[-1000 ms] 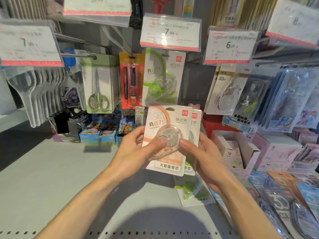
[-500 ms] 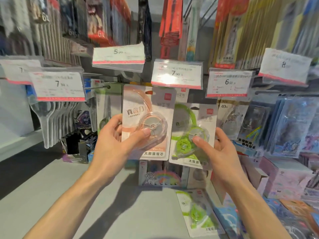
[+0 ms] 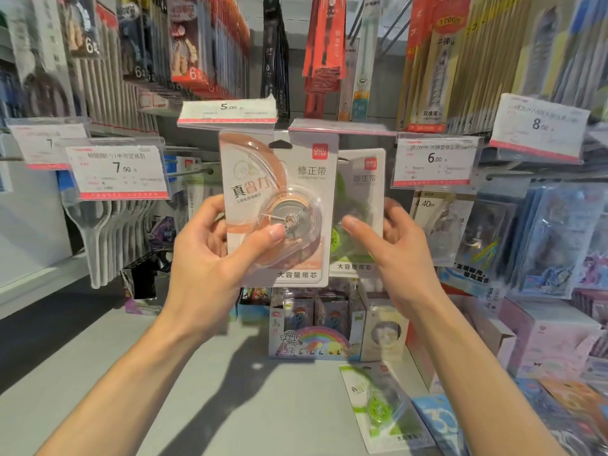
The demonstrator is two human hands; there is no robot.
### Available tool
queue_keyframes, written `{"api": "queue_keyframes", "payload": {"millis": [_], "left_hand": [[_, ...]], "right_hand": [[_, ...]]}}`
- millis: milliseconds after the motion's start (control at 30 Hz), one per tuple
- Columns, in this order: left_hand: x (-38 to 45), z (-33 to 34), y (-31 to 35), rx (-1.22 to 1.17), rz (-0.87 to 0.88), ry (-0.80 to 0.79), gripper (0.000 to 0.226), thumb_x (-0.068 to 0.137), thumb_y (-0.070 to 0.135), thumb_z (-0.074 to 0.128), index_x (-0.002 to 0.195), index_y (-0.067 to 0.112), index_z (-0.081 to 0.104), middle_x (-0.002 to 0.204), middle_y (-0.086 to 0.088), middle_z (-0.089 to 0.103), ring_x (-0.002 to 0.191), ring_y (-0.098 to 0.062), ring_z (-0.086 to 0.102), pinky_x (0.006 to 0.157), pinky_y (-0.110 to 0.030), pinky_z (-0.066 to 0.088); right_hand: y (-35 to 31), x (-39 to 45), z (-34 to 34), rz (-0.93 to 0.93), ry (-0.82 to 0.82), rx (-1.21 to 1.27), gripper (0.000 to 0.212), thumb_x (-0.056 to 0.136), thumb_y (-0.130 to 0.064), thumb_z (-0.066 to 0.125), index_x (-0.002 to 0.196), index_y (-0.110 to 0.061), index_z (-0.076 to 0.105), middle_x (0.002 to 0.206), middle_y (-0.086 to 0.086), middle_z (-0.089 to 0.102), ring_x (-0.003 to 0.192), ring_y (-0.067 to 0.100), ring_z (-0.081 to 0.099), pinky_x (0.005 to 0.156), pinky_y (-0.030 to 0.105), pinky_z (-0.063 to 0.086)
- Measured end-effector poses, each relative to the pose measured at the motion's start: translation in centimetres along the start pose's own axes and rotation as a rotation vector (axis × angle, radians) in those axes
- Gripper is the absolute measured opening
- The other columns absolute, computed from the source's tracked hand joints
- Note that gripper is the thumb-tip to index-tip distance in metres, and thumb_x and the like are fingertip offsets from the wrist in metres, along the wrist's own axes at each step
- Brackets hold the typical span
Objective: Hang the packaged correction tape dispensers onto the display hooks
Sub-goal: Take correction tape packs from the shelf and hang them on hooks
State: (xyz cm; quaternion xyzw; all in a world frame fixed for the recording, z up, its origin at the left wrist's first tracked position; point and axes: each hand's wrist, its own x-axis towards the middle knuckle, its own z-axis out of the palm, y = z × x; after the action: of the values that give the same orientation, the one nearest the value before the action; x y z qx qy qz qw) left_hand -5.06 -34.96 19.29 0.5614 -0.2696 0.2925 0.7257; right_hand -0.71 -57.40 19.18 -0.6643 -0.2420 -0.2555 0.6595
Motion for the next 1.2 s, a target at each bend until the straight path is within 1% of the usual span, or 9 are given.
{"api": "queue_keyframes", "payload": {"millis": [267, 367, 433, 600, 700, 767, 867, 1033, 1200], "left_hand": [[-0.1, 0.1, 0.0, 0.052, -0.005, -0.01, 0.05, 0.07, 0.029, 0.083, 0.116, 0.024, 0.065, 0.107, 0.002, 0.08, 0.098, -0.013, 0.076, 0.078, -0.024, 0.06], [0.0, 0.1, -0.3, 0.091, -0.016, -0.009, 0.048, 0.072, 0.025, 0.086, 0.115, 0.025, 0.065, 0.106, 0.003, 0.08, 0.097, -0.012, 0.076, 0.077, -0.024, 0.06], [0.0, 0.1, -0.6, 0.116, -0.022, -0.01, 0.045, 0.075, 0.019, 0.084, 0.115, 0.026, 0.064, 0.106, 0.005, 0.08, 0.096, -0.012, 0.076, 0.077, -0.023, 0.06], [0.2, 0.4, -1.6, 0.203, -0.038, -0.014, 0.042, 0.08, 0.011, 0.085, 0.115, 0.023, 0.065, 0.104, 0.009, 0.08, 0.095, -0.009, 0.076, 0.08, -0.022, 0.059], [0.2, 0.5, -2.2, 0.242, -0.048, -0.028, 0.04, 0.082, 0.013, 0.084, 0.115, 0.026, 0.065, 0.105, 0.012, 0.079, 0.095, -0.007, 0.076, 0.08, -0.02, 0.058], [0.2, 0.4, -2.5, 0.26, -0.055, -0.031, 0.04, 0.082, 0.015, 0.085, 0.114, 0.028, 0.064, 0.104, 0.014, 0.079, 0.094, -0.006, 0.075, 0.078, -0.018, 0.058], [0.2, 0.5, -3.2, 0.274, -0.075, -0.03, 0.039, 0.082, 0.016, 0.085, 0.112, 0.031, 0.064, 0.104, 0.014, 0.079, 0.093, -0.006, 0.075, 0.079, -0.02, 0.059], [0.6, 1.5, -4.4, 0.256, -0.134, -0.013, 0.036, 0.082, 0.019, 0.084, 0.112, 0.024, 0.065, 0.1, 0.012, 0.08, 0.091, -0.008, 0.076, 0.079, -0.02, 0.059], [0.6, 3.0, -5.1, 0.218, -0.163, -0.058, 0.034, 0.084, 0.018, 0.083, 0.113, 0.024, 0.065, 0.099, 0.01, 0.08, 0.089, -0.009, 0.076, 0.074, -0.02, 0.058]], "right_hand": [[1.3, 1.4, 0.9, 0.028, 0.098, -0.115, 0.029, 0.089, -0.025, 0.076, 0.115, -0.031, 0.064, 0.098, -0.02, 0.08, 0.089, 0.003, 0.077, 0.077, 0.02, 0.061], [2.3, 2.2, 1.4, 0.096, 0.176, -0.129, 0.029, 0.088, -0.034, 0.081, 0.11, -0.029, 0.063, 0.087, -0.018, 0.079, 0.079, -0.001, 0.075, 0.064, 0.015, 0.055], [3.1, 2.9, 1.6, 0.158, 0.246, -0.174, 0.035, 0.084, -0.046, 0.083, 0.106, -0.026, 0.066, 0.081, -0.008, 0.079, 0.078, 0.01, 0.075, 0.065, 0.027, 0.057], [4.7, 3.7, 2.0, 0.2, 0.248, -0.322, 0.053, 0.086, -0.065, 0.069, 0.089, -0.012, 0.066, 0.06, -0.009, 0.059, 0.05, 0.001, 0.051, 0.051, 0.022, 0.038], [5.0, 3.4, 1.7, 0.178, 0.158, -0.521, 0.05, 0.091, -0.067, 0.058, 0.077, -0.02, 0.066, 0.067, -0.005, 0.063, 0.061, 0.012, 0.058, 0.059, 0.029, 0.041], [4.6, 2.9, 1.2, 0.19, 0.138, -0.525, 0.04, 0.093, -0.062, 0.06, 0.089, -0.024, 0.073, 0.082, -0.006, 0.071, 0.074, 0.005, 0.065, 0.071, 0.026, 0.051], [3.4, 1.6, 0.4, 0.147, 0.159, -0.426, 0.015, 0.096, -0.052, 0.065, 0.096, -0.037, 0.066, 0.092, 0.001, 0.074, 0.062, -0.007, 0.062, 0.058, 0.007, 0.049], [2.1, -1.3, -0.2, 0.108, 0.21, -0.293, 0.03, 0.09, -0.06, 0.067, 0.11, -0.041, 0.055, 0.102, -0.008, 0.071, 0.085, 0.005, 0.073, 0.074, 0.025, 0.059], [1.1, -2.6, 0.3, 0.088, 0.003, -0.281, 0.029, 0.086, -0.058, 0.071, 0.105, -0.037, 0.068, 0.098, -0.021, 0.076, 0.09, -0.002, 0.073, 0.077, 0.013, 0.056]]}}
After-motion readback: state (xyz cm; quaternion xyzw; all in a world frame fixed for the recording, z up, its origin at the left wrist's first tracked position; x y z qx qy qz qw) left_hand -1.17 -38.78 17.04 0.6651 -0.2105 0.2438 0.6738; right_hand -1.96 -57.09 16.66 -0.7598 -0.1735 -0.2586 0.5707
